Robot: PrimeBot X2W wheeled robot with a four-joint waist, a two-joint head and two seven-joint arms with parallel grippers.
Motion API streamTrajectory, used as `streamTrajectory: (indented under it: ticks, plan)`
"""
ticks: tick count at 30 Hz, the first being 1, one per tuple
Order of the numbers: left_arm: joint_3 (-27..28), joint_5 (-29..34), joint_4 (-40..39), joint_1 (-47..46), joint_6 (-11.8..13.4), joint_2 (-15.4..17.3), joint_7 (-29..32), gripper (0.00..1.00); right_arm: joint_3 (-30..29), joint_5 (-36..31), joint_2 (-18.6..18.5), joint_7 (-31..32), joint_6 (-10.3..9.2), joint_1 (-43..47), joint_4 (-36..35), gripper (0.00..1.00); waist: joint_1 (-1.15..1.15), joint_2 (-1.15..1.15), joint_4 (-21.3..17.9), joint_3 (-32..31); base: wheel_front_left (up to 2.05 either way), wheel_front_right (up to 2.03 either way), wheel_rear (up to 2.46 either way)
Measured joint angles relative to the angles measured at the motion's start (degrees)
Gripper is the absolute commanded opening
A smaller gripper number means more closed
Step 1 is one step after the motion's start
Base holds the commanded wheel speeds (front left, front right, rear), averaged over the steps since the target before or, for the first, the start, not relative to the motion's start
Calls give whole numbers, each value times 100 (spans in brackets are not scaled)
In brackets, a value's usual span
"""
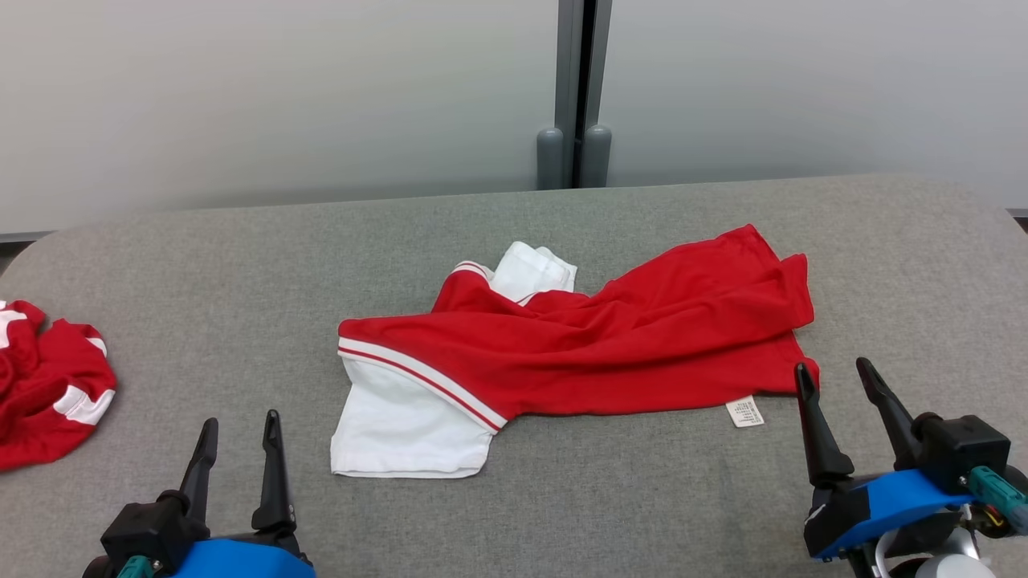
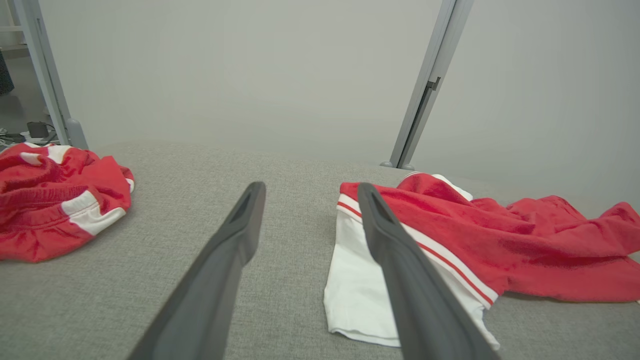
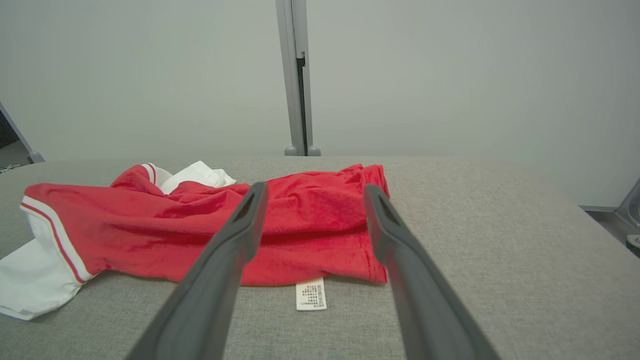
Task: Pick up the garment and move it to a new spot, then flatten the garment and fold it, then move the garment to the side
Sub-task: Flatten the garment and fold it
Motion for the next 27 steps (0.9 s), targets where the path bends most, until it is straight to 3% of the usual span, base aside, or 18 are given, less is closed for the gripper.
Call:
streamTrajectory:
  ticks: [13,22,27]
  plan:
    - [-261,68,-58,-163,-15,68,343,100,-37,-51,11,268,0,-124,-192,100,1,0,4,286,0,0,0]
    - [-612,18,1249,-844,-336,-35,760,100,-234,-381,15,625,0,-788,728,100,2,0,-74,758,0,0,0]
    - [-638,-2,1958,-1217,-325,-133,786,100,-312,-387,16,390,0,-1117,1258,100,2,0,-93,971,0,0,0]
